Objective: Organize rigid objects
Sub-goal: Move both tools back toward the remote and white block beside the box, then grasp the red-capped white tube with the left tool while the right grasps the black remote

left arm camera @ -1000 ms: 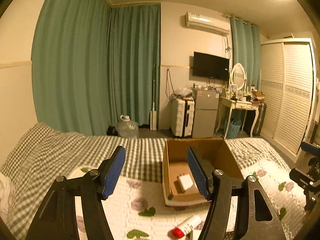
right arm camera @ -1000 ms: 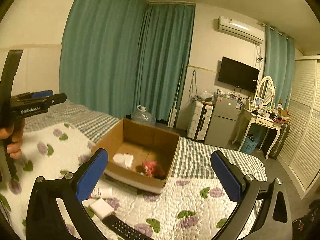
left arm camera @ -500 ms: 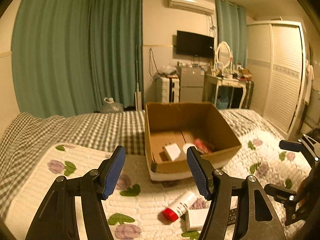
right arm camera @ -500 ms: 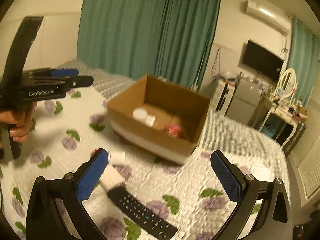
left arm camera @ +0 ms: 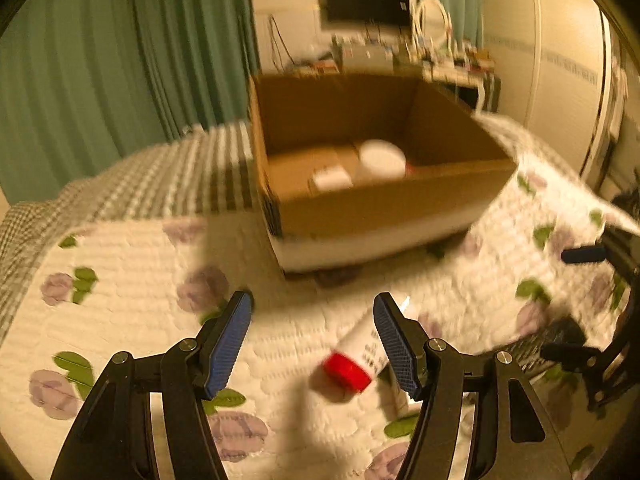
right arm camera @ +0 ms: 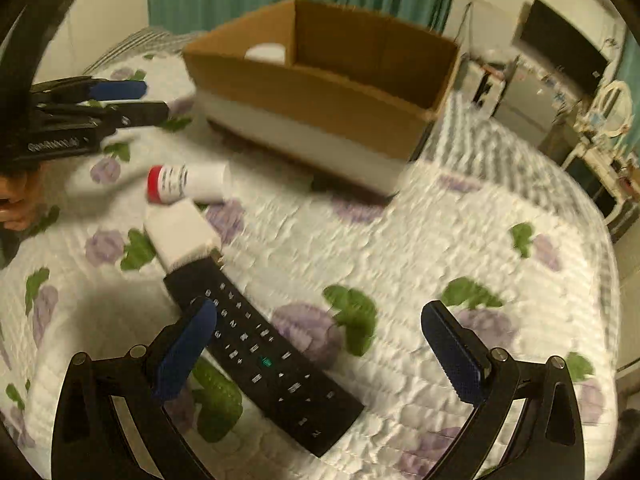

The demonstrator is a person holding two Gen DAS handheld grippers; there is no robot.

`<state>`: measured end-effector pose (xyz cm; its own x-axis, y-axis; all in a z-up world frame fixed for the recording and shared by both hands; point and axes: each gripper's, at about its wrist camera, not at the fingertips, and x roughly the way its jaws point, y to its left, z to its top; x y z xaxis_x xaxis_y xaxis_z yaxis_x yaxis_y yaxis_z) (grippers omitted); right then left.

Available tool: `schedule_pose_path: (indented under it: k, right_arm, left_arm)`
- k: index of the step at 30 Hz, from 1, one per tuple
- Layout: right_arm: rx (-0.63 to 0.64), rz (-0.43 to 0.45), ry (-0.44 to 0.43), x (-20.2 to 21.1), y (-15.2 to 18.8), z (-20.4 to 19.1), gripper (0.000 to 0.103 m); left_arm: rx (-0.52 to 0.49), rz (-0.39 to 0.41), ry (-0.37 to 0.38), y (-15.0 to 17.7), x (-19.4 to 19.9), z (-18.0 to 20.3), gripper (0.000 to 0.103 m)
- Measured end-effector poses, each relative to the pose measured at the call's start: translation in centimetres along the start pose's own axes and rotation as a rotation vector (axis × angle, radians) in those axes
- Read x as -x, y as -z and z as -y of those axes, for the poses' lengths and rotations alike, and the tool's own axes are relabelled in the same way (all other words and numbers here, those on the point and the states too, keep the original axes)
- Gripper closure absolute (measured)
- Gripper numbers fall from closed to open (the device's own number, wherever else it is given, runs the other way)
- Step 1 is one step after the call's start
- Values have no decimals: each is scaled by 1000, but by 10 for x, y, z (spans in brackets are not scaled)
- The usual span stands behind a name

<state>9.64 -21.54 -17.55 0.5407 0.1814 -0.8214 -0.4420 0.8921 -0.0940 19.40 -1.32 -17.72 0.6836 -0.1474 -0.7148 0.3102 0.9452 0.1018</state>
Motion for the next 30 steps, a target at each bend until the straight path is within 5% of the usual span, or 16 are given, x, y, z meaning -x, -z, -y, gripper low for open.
schedule_pose_path:
  k: [8, 13, 18, 21, 23, 27, 30]
  right_arm:
    - [122, -123, -75, -31, 12, -23, 0]
    - [99, -110, -79, -36, 10, -23, 3]
    - [119, -99, -94, -41, 6, -38, 30]
    - [109, -103, -102, -41, 6, -41, 33]
    - [86, -103, -104, -40, 5, -38, 39]
    - [22, -97, -48, -35, 7, -25, 58]
    - [-59, -97, -47, -31, 9, -9, 61]
  left_arm:
    - [-84, -181, 95, 16, -36, 15, 36]
    - [-96, -233, 97, 20, -50, 19, 36]
    - [-68, -225, 82, 14, -63, 19, 36]
    - [-89, -205, 76, 15, -61, 23, 43]
    - [-104, -206, 105, 16, -58, 27, 61]
    - [-146, -188, 69, 18, -50, 39, 64]
    - [-154, -174, 53, 20, -43, 43, 65]
